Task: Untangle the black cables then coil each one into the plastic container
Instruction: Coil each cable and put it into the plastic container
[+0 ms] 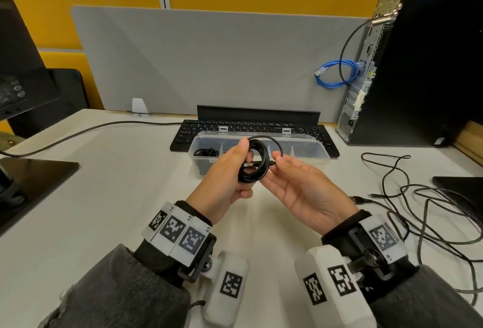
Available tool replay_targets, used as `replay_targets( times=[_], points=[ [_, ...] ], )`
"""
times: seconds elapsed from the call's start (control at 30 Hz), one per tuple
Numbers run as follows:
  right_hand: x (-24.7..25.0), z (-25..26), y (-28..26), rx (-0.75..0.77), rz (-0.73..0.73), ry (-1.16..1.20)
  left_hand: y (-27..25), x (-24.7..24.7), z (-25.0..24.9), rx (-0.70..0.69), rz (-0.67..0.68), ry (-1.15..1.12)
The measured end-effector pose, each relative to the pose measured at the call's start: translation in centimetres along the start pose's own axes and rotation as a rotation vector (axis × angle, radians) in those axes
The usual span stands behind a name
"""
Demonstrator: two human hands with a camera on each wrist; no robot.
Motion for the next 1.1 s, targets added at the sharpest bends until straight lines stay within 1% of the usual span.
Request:
replay_targets(
  times=[0.1,0.2,0.3,0.4,0.47,0.57,0.67,0.73,0.8,0.9,1.0,1.03,1.1],
  points=[
    [0.1,-0.3,0.0,-0.032,-0.029,0.084,-0.1,-0.5,-0.1,0.001,0.056,-0.053],
    [-0.1,-0.4,-0.1,-0.052,-0.014,0.11,-0.1,-0.7,-0.2,0.004,0.086,-0.086],
    [0.0,-0.3,0.0,-0.041,-0.01,0.059,0.1,-0.5,0.2,0.023,0.099,-0.079],
    [0.2,-0.3,0.0,-0.02,-0.002,0.039,0.1,-1.0,0.8,0.079,0.169,-0.127],
    [-0.1,-0.4,-0.1,-0.025,0.03,-0.05,0.1,-1.2,1.0,0.106,0.19,-0.134],
    [-0.6,-0.5,-0.3,-0.021,0.075,-0.188,0.2,-0.8,1.1,0.112,0.12,-0.056],
    [-1.7,-0.7,-0.7,-0.024,0.173,-0.272,0.3,-0.1,1.1,0.109,0.028,0.088],
    [-2.3,-0.8,-1.0,-0.01,0.224,-0.349,0.2,-0.2,0.9,0.082,0.023,0.182],
    [-2.3,-0.5,-1.1,0.046,0.214,-0.442,0.0,-0.7,0.6,0.048,0.045,0.256],
    [-2.0,0.9,-1.0,0.17,0.14,-0.577,-0.3,-1.3,0.2,0.024,0.051,0.313],
    [-2.2,3.0,-1.3,0.395,0.075,-0.892,-0.2,-0.7,0.5,0.051,-0.006,0.355],
    [-2.5,3.8,-1.6,0.471,0.067,-0.942,-0.2,-0.4,0.4,0.054,-0.024,0.359],
    [-2.8,5.7,-2.2,0.605,0.045,-0.886,0.0,0.5,0.1,0.047,-0.07,0.375]
  ],
)
Point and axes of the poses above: each hand's wrist, its own y-axis towards the middle knuckle, its own x-axis out of the back of the hand, z = x × y, the point moved 8 cm from there along y, towards the middle knuckle, and after that the axes turned 14 degrees about y, right-handed, at the moved point
